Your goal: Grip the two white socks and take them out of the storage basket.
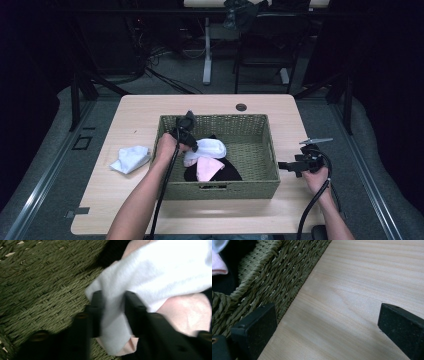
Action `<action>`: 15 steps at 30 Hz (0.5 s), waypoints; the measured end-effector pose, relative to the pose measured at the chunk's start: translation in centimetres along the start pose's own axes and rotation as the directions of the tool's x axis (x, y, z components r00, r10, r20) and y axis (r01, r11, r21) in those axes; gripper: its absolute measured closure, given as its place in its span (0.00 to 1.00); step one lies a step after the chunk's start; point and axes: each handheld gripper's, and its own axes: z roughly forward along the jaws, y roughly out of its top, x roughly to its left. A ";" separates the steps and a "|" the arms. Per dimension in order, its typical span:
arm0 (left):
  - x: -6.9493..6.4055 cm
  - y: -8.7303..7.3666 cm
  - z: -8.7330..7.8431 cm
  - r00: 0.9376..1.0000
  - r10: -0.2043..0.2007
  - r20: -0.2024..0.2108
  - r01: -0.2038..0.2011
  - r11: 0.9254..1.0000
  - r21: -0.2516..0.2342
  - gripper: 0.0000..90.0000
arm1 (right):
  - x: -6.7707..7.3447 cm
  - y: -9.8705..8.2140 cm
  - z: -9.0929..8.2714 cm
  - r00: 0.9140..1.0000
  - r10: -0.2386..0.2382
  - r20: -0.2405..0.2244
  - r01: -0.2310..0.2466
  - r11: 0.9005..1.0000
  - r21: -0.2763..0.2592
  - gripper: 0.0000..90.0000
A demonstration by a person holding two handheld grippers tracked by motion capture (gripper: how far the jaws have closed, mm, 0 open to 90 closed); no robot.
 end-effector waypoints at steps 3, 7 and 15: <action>-0.1 -0.1 -0.2 1.000 0.016 -0.005 -0.016 1.000 -0.010 0.91 | 0.0 0.0 0.0 1.000 -0.001 -0.004 0.001 1.000 0.004 0.02; -0.2 -0.3 -1.2 1.000 0.031 0.002 -0.030 0.998 -0.047 0.93 | -0.1 -0.1 0.0 1.000 0.002 -0.003 -0.002 1.000 0.002 0.02; -0.6 -1.1 -3.4 0.998 0.069 -0.012 -0.070 0.992 -0.109 0.92 | -0.3 0.0 0.2 1.000 0.005 -0.009 -0.004 1.000 0.012 0.02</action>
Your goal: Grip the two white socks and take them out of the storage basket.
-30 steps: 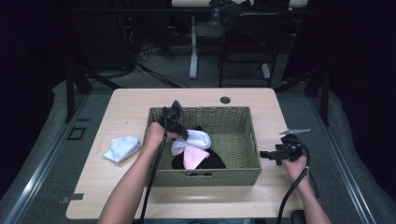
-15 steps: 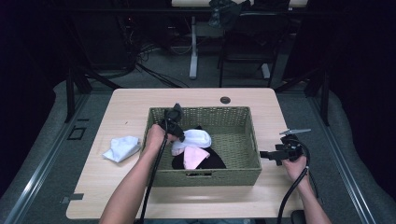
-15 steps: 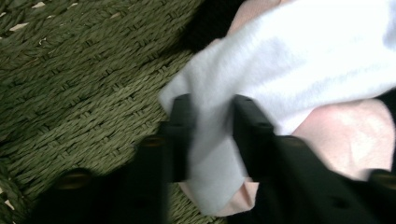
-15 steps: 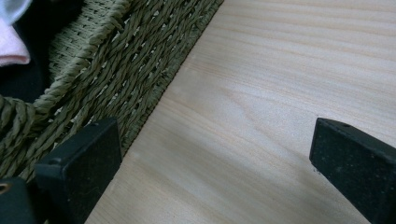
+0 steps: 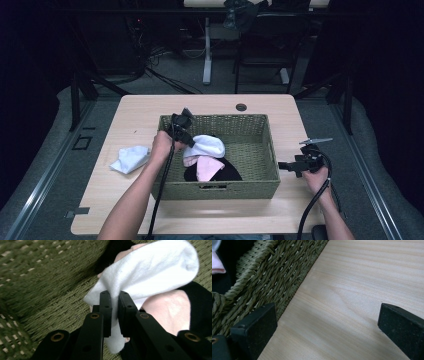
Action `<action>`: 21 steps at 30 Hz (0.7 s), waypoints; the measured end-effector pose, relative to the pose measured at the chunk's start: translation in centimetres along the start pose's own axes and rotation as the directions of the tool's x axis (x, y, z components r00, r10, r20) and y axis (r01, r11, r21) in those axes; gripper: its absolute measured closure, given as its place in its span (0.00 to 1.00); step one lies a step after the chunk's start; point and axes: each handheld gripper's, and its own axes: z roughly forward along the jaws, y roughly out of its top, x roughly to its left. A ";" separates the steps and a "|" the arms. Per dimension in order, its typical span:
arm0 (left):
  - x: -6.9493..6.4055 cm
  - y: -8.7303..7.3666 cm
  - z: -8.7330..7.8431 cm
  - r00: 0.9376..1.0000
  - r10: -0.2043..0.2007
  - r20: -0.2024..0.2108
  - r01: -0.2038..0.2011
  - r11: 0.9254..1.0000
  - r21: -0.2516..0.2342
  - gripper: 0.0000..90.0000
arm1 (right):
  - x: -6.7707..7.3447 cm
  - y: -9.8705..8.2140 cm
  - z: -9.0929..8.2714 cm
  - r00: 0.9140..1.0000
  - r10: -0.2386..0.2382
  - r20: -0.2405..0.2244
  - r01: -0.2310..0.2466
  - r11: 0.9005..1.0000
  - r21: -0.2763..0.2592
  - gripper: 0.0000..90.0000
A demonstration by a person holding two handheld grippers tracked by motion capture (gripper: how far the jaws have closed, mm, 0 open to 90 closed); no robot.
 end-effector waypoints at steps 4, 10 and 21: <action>-0.2 -0.3 -1.3 1.000 0.021 0.001 -0.021 0.999 -0.024 0.92 | 0.1 -0.1 0.0 1.000 0.000 0.008 0.000 1.000 0.000 0.02; -0.5 -0.5 -3.4 0.999 0.040 0.008 -0.040 0.998 -0.057 0.92 | 0.1 -0.2 -0.1 1.000 0.005 0.004 -0.005 1.000 0.005 0.02; -0.8 -0.6 -6.8 0.997 0.070 0.014 -0.068 0.991 -0.112 0.92 | 0.3 0.0 0.2 1.000 -0.003 -0.007 0.003 1.000 0.018 0.02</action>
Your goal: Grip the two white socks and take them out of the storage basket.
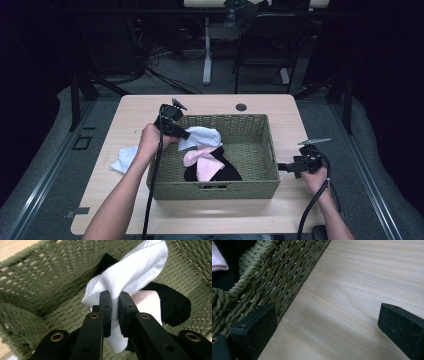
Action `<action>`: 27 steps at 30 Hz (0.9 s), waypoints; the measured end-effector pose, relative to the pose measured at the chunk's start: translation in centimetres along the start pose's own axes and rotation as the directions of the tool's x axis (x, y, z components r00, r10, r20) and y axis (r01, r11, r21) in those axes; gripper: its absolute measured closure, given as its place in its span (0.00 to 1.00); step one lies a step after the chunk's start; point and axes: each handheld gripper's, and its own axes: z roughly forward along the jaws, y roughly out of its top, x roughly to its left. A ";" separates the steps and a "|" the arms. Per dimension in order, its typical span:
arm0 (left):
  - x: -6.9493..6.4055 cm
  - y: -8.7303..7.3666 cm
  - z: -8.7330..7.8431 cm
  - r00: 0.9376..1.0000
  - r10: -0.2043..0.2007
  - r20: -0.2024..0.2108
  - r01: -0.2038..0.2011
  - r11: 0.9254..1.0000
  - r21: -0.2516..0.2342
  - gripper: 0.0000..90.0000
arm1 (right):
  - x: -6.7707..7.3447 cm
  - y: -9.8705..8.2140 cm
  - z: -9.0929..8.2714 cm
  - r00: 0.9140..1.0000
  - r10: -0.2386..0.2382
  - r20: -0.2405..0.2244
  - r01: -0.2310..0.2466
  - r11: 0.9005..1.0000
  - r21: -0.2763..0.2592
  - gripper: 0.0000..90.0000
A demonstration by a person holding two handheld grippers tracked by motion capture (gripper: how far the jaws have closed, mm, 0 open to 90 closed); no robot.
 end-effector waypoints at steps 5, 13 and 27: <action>0.2 0.4 -1.4 1.000 0.003 -0.007 -0.003 1.000 -0.021 0.92 | 0.0 0.0 0.0 1.000 -0.003 0.000 0.003 1.000 0.008 0.02; 0.3 0.9 -3.3 1.000 0.003 0.003 -0.003 0.999 -0.052 0.92 | 0.0 0.0 0.0 1.000 -0.004 -0.001 0.004 1.000 0.008 0.02; 1.5 0.7 -7.3 1.000 -0.014 -0.026 0.011 0.995 -0.101 0.92 | 0.0 -0.1 0.0 1.000 0.003 0.004 -0.003 1.000 0.015 0.02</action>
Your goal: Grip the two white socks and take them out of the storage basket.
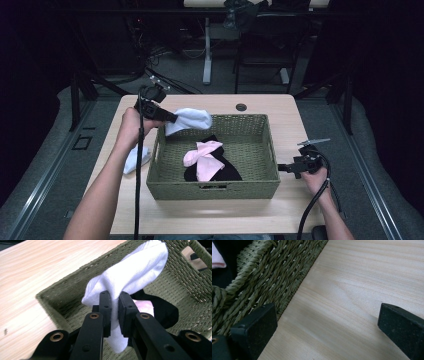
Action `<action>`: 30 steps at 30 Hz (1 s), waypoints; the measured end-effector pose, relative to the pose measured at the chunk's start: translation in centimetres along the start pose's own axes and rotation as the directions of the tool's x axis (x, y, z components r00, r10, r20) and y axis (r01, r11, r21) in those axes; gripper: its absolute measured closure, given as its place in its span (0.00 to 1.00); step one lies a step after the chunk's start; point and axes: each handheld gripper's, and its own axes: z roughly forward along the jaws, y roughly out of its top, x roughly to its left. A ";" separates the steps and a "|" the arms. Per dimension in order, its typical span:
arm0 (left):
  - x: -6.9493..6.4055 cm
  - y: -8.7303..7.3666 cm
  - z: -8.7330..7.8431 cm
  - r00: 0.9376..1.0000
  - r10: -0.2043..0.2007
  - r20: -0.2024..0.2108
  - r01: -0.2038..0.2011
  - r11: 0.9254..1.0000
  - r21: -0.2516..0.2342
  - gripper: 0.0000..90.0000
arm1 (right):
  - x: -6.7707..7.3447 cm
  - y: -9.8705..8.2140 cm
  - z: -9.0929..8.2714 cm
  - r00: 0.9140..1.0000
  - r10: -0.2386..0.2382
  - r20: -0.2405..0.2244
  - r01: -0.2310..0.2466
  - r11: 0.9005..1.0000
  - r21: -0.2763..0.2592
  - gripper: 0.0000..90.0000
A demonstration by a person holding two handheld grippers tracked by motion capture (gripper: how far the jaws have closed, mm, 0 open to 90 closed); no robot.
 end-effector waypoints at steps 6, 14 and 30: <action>0.9 -0.5 -1.5 1.000 -0.013 -0.020 0.013 1.000 -0.006 0.92 | 0.0 0.0 0.1 1.000 -0.006 0.000 0.006 1.000 0.005 0.02; 2.5 -1.7 -4.1 0.996 -0.061 -0.064 0.059 0.998 -0.039 0.92 | 0.0 0.0 0.1 1.000 -0.003 -0.003 0.003 1.000 0.004 0.02; 7.1 -7.5 -7.6 0.964 -0.222 -0.149 0.212 0.974 -0.079 0.92 | 0.0 0.0 0.1 1.000 0.000 0.000 0.000 1.000 0.006 0.02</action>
